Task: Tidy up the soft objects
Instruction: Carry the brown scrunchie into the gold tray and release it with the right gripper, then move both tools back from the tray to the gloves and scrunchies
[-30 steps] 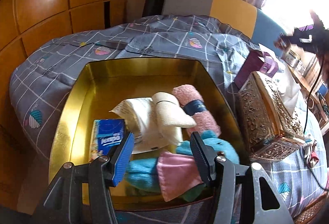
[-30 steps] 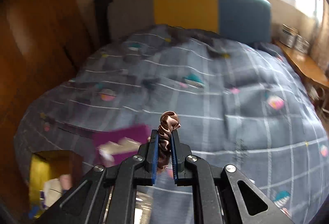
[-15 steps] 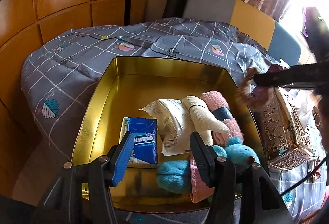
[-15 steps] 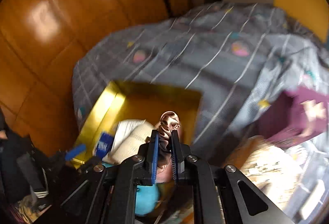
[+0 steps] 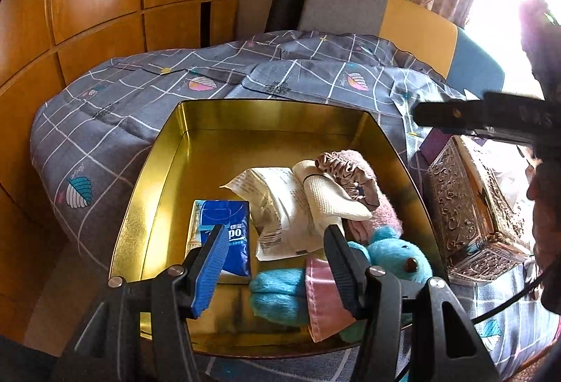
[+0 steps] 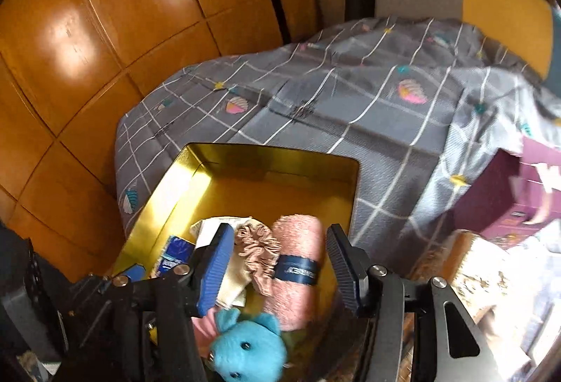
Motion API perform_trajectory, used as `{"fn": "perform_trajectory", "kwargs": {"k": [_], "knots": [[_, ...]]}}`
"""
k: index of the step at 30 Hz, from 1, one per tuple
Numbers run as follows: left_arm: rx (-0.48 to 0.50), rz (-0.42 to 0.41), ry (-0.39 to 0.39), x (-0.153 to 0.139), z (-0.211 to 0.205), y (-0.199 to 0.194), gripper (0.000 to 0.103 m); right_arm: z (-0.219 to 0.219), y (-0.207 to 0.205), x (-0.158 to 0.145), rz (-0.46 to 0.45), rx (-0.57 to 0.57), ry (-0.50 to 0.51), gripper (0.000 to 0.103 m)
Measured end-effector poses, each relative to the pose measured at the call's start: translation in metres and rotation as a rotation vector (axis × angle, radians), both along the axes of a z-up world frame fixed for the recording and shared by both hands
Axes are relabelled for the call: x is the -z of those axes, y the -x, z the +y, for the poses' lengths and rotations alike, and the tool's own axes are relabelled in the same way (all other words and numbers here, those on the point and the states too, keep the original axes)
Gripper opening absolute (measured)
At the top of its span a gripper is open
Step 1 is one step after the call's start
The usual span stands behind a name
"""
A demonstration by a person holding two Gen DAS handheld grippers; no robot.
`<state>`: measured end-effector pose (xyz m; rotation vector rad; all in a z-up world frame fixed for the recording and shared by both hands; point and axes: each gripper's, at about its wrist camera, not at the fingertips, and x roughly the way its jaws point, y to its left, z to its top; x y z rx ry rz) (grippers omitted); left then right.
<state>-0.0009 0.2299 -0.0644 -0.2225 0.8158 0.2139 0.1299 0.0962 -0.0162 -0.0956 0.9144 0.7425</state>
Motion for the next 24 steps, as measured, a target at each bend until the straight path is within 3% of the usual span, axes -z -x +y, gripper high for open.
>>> {"fn": "perform_trajectory", "kwargs": {"k": [3,8,13,24], "knots": [[0.011,-0.006,-0.011,-0.003,-0.005,0.001,0.057,-0.012,0.009,-0.003,-0.038,0.028,0.021,0.073],[0.034,-0.022,-0.032,-0.009,-0.013,0.004,0.057,-0.035,0.031,-0.011,-0.163,0.080,0.055,0.082],[0.056,-0.032,-0.053,-0.014,-0.020,0.005,0.057,-0.075,0.042,-0.024,-0.241,0.157,0.011,0.090],[0.112,-0.044,-0.083,-0.021,-0.041,0.007,0.057,-0.188,0.045,-0.024,-0.239,0.415,0.006,0.091]]}}
